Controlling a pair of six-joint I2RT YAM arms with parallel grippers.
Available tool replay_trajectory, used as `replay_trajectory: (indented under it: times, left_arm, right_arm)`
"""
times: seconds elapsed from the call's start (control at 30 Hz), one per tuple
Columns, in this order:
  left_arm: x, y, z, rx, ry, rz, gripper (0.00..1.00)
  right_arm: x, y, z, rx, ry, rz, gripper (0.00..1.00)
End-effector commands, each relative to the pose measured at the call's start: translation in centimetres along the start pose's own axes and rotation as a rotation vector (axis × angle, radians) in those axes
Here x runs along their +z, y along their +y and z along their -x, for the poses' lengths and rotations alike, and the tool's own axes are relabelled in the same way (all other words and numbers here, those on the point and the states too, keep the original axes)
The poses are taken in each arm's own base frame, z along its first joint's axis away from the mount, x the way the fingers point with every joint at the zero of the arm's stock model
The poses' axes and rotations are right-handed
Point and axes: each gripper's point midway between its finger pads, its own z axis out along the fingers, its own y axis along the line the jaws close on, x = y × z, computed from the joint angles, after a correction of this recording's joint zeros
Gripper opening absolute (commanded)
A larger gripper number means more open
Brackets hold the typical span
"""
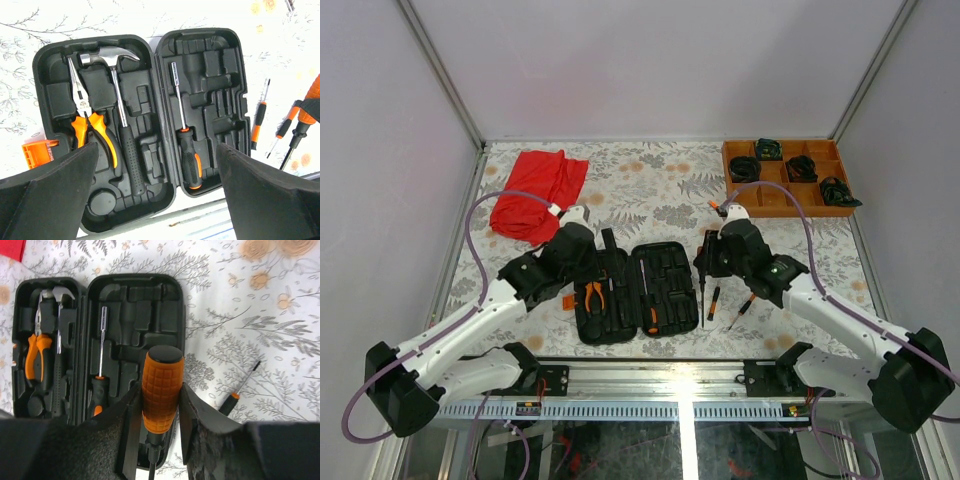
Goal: Sort the tools into containers
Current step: Place the screwdriver in the storage box.
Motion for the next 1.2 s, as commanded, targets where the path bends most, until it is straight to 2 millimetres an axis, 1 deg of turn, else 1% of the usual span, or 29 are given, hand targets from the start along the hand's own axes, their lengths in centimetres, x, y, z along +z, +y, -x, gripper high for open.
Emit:
replay_trajectory:
  times: [0.0,0.23,0.43,0.5,0.73,0.83,1.03,1.17]
  left_arm:
    - [0.1,0.0,0.9,0.022,-0.047,-0.009,1.00]
    - [-0.4,0.5,1.3,0.026,-0.060,0.010,1.00]
    - [-0.4,0.9,1.8,0.004,-0.065,0.013,1.00]
    - [-0.3,0.9,1.8,-0.004,-0.059,-0.002,1.00]
    - [0.0,1.4,1.7,-0.022,-0.050,0.000,1.00]
    - [0.1,1.5,1.6,-0.027,-0.044,-0.004,1.00]
    - [-0.2,1.1,1.8,-0.045,-0.063,-0.041,1.00]
    - [-0.3,1.0,1.4,-0.051,-0.062,-0.062,1.00]
  right_arm:
    - [-0.1,3.6,1.9,0.045,-0.020,0.140,0.00]
    - [0.5,5.5,1.7,0.119,0.010,0.210,0.00]
    - [1.5,6.8,0.5,0.144,0.058,0.234,0.00]
    - [1.7,7.1,0.4,0.155,0.063,0.240,0.00]
    - [2.4,7.9,0.5,0.167,0.065,0.243,0.00]
    - [2.8,8.2,0.0,0.156,0.076,0.241,0.00]
    - [3.3,8.1,-0.7,0.145,0.081,0.222,0.00]
    - [3.6,8.0,-0.9,0.141,0.092,0.214,0.00]
